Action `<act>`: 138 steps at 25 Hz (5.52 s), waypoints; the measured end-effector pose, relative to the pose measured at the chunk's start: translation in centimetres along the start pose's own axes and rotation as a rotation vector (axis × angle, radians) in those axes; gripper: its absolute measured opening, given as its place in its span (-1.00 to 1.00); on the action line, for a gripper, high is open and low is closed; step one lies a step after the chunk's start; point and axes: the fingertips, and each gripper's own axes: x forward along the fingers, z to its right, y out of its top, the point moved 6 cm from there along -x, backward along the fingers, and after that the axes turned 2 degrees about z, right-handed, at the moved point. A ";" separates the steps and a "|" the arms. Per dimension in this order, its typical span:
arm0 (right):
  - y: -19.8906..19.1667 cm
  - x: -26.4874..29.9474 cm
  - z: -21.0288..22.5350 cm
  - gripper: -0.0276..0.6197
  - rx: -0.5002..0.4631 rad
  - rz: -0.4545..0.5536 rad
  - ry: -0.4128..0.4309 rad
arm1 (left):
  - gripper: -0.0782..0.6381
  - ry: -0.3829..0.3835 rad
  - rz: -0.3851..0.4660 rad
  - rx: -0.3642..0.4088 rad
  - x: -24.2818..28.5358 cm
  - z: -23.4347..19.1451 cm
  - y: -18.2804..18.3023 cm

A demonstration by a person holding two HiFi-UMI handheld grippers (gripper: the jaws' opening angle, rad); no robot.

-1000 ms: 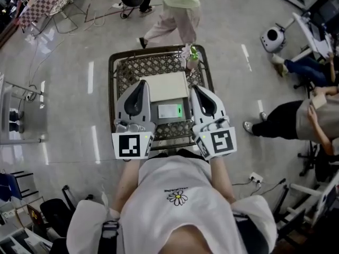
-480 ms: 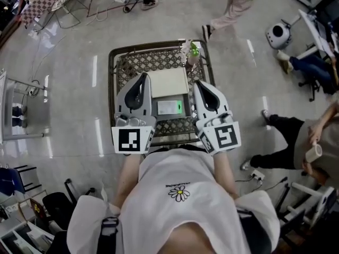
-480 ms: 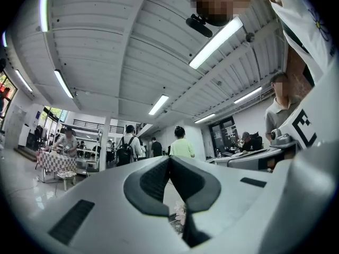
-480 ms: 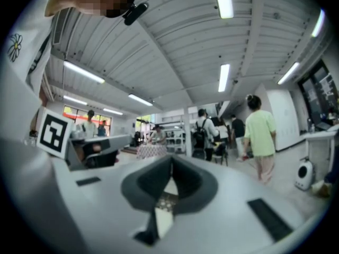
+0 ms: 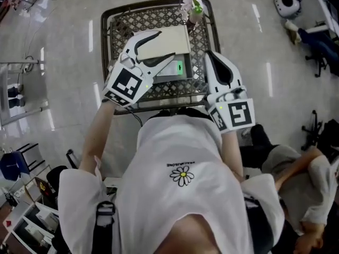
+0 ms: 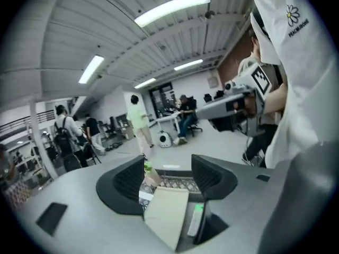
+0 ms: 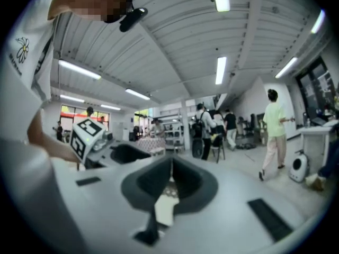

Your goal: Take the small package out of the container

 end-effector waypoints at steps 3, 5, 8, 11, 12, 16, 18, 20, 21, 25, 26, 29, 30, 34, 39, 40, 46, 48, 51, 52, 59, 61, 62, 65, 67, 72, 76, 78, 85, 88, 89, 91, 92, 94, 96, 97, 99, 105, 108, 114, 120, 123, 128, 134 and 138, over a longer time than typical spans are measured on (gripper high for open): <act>-1.1 -0.9 0.2 -0.82 0.017 -0.029 -0.025 | 0.14 -0.153 -0.163 0.041 1.8 2.1 -4.3; -1.8 -1.2 0.7 -0.82 0.021 -0.035 -0.042 | 0.18 -0.234 -0.248 0.033 3.3 3.3 -7.1; -2.1 -1.9 1.5 -0.82 0.030 -0.034 -0.064 | 0.20 -0.319 -0.345 0.003 5.2 4.8 -10.2; -2.6 -2.8 1.7 -0.82 0.051 -0.053 -0.093 | 0.20 -0.381 -0.438 -0.021 6.3 6.2 -13.0; -2.9 -2.9 1.8 -0.82 0.056 -0.057 -0.100 | 0.20 -0.389 -0.465 -0.023 6.7 6.5 -13.9; -3.6 -3.8 2.5 -0.82 0.069 -0.064 -0.120 | 0.20 -0.404 -0.576 0.031 8.4 7.7 -16.8; -4.0 -3.9 2.6 -0.82 0.080 -0.072 -0.129 | 0.20 -0.431 -0.627 0.064 8.9 8.2 -18.4; -4.4 -3.8 2.6 -0.82 0.091 -0.083 -0.137 | 0.19 -0.456 -0.672 0.087 9.3 8.4 -19.9; -4.6 -3.8 2.5 -0.82 0.096 -0.088 -0.142 | 0.20 -0.466 -0.694 0.099 9.4 8.5 -20.6; -5.3 -4.1 2.5 -0.82 0.108 -0.103 -0.166 | 0.19 -0.503 -0.763 0.139 10.3 9.4 -23.0; -5.4 -4.1 2.6 -0.82 0.111 -0.106 -0.171 | 0.19 -0.511 -0.774 0.146 10.5 9.5 -23.4; -5.7 -4.2 2.8 -0.82 0.120 -0.113 -0.182 | 0.19 -0.528 -0.816 0.147 11.1 9.9 -24.6; -5.8 -4.3 2.8 -0.82 0.122 -0.116 -0.186 | 0.19 -0.531 -0.829 0.139 11.3 10.0 -24.9; -6.3 -4.8 3.0 -0.82 0.129 -0.131 -0.200 | 0.19 -0.531 -0.867 0.114 12.1 10.3 -25.7; -6.6 -5.1 3.1 -0.82 0.139 -0.141 -0.210 | 0.19 -0.525 -0.948 0.094 12.6 10.7 -26.8; -6.7 -5.2 3.1 -0.82 0.142 -0.143 -0.212 | 0.19 -0.519 -0.960 0.099 12.6 10.8 -27.0; -7.1 -5.5 3.2 -0.82 0.150 -0.154 -0.214 | 0.19 -0.500 -1.002 0.124 13.1 11.4 -27.8; -7.2 -5.5 3.1 -0.82 0.150 -0.158 -0.209 | 0.15 -0.496 -1.018 0.122 13.3 11.5 -28.1; -7.4 -5.6 3.0 -0.82 0.149 -0.162 -0.204 | 0.15 -0.492 -1.033 0.114 13.4 11.5 -28.4; -7.5 -5.6 3.0 -0.82 0.150 -0.164 -0.204 | 0.15 -0.493 -1.034 0.115 13.5 11.5 -28.4; -7.7 -5.6 2.8 -0.82 0.155 -0.170 -0.197 | 0.14 -0.506 -1.041 0.119 13.6 11.7 -28.5; -7.7 -5.7 2.8 -0.82 0.153 -0.170 -0.196 | 0.14 -0.506 -1.043 0.121 13.6 11.6 -28.5; -7.7 -5.7 2.7 -0.82 0.152 -0.170 -0.195 | 0.14 -0.505 -1.045 0.122 13.6 11.6 -28.5; -7.7 -5.7 2.7 -0.82 0.151 -0.170 -0.192 | 0.14 -0.504 -1.054 0.124 13.5 11.6 -28.5; -7.7 -5.7 2.6 -0.82 0.150 -0.171 -0.189 | 0.14 -0.505 -1.057 0.124 13.5 11.6 -28.4; -7.6 -5.7 2.4 -0.82 0.147 -0.169 -0.181 | 0.13 -0.507 -1.052 0.128 13.5 11.5 -28.4; -7.6 -5.7 2.5 -0.82 0.144 -0.165 -0.175 | 0.13 -0.493 -1.041 0.124 13.4 11.4 -28.3; -7.5 -5.7 2.6 -0.82 0.144 -0.160 -0.170 | 0.13 -0.478 -1.025 0.108 13.3 11.2 -27.6; -6.0 -4.9 2.1 -0.82 0.108 -0.129 -0.137 | 0.13 -0.398 -0.916 0.067 12.2 9.5 -22.4; -5.0 -4.1 1.9 -0.82 0.027 -0.132 -0.143 | 0.13 -0.341 -0.855 0.064 11.6 8.2 -19.4; -4.7 -3.9 1.9 -0.82 0.006 -0.130 -0.141 | 0.13 -0.320 -0.833 0.060 11.4 7.8 -18.4; -3.8 -3.3 1.8 -0.82 -0.018 -0.117 -0.127 | 0.13 -0.274 -0.786 0.052 10.9 7.0 -16.2; -3.4 -3.0 1.8 -0.82 -0.027 -0.107 -0.117 | 0.13 -0.248 -0.761 0.047 10.6 6.5 -15.1; -2.3 -2.1 1.8 -0.82 -0.051 -0.083 -0.094 | 0.13 -0.188 -0.708 0.038 10.0 5.1 -12.8; -1.1 -1.2 1.7 -0.82 -0.079 -0.054 -0.070 | 0.13 -0.117 -0.655 0.029 9.2 3.6 -10.5; -0.4 -0.9 1.7 -0.82 -0.092 -0.037 -0.059 | 0.13 -0.078 -0.628 0.024 8.7 2.8 -9.2; 0.9 -0.4 1.5 -0.82 -0.113 0.001 -0.039 | 0.13 0.011 -0.572 0.021 7.6 1.3 -6.8; 2.6 0.6 0.2 -0.82 -0.162 0.047 0.001 | 0.13 0.305 -0.388 -0.046 2.6 -2.8 -1.1; 3.2 0.6 0.3 -0.82 -0.189 0.026 -0.014 | 0.13 0.451 -0.263 -0.166 0.1 -3.8 1.7; 3.7 1.6 -1.1 -0.82 -0.183 0.062 0.019 | 0.13 0.679 -0.005 -0.346 -5.4 -3.8 3.6; 4.9 2.2 -2.5 -0.82 -0.150 0.150 0.019 | 0.13 0.880 0.225 -0.444 -11.1 -2.1 2.3; 4.7 2.7 -3.2 -0.82 -0.133 0.155 0.033 | 0.13 0.931 0.242 -0.477 -12.9 -1.1 1.2; 4.1 3.4 -3.7 -0.82 -0.118 0.140 0.058 | 0.13 0.984 0.250 -0.515 -14.6 -0.9 -0.3; 3.3 3.6 -3.7 -0.82 -0.125 0.126 0.058 | 0.13 1.018 0.265 -0.486 -14.9 -1.1 0.0; 3.4 3.5 -3.7 -0.82 -0.140 0.124 0.044 | 0.13 1.016 0.277 -0.467 -14.9 -1.1 0.7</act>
